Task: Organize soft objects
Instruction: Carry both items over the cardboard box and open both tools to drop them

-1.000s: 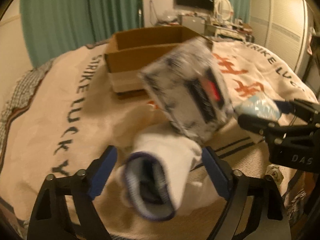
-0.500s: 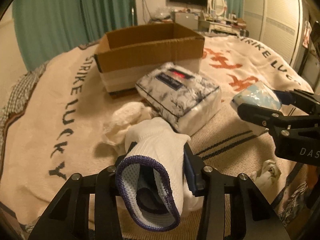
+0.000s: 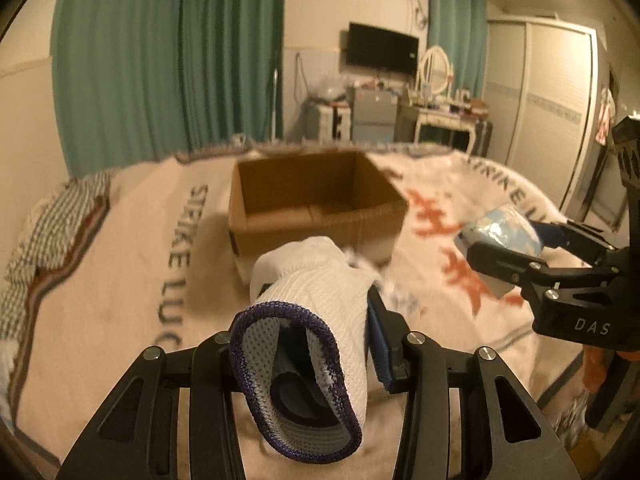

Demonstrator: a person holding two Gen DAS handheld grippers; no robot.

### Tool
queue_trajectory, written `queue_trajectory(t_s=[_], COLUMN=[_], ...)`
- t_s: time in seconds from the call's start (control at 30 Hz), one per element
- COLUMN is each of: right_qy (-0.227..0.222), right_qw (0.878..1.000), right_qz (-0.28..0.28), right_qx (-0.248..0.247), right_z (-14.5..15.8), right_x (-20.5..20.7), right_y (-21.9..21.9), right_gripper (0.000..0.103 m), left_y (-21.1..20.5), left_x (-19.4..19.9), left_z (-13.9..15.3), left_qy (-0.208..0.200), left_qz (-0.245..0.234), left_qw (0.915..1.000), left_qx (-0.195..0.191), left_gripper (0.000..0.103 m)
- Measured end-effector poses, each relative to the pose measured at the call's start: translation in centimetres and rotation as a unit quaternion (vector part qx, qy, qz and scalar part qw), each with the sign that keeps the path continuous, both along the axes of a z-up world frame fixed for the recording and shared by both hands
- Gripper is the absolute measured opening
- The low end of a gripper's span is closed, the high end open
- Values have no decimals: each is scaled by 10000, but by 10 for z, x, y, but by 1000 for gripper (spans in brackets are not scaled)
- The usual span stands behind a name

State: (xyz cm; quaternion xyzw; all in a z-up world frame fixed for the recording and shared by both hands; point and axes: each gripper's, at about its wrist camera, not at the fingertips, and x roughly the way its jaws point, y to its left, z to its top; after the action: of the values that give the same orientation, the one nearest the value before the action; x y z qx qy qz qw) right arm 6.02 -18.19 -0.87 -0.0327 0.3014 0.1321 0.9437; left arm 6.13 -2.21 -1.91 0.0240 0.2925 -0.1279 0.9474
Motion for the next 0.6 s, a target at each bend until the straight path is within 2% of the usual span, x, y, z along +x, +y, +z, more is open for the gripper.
queue_trajectory(t_s=[0.17, 0.33, 0.47, 0.6], right_qy=[-316, -311, -162, 137], right_qw=[9993, 9990, 9991, 9992], right_qz=[169, 253, 264, 206], right_qx=[58, 178, 300, 314], right_z=[35, 52, 52, 30], right_x=[44, 108, 168, 226], right_y=[8, 16, 22, 26], right_gripper=[72, 72, 72, 72], left_y=[-3, -6, -9, -8], left_x=[42, 99, 152, 198], left_z=[26, 37, 31, 12], left_qy=[-316, -446, -369, -101], left_qz=[-2, -6, -50, -76], left_qw=[9995, 9990, 9991, 9998], left_qx=[54, 96, 211, 126], left_gripper=[42, 42, 42, 42])
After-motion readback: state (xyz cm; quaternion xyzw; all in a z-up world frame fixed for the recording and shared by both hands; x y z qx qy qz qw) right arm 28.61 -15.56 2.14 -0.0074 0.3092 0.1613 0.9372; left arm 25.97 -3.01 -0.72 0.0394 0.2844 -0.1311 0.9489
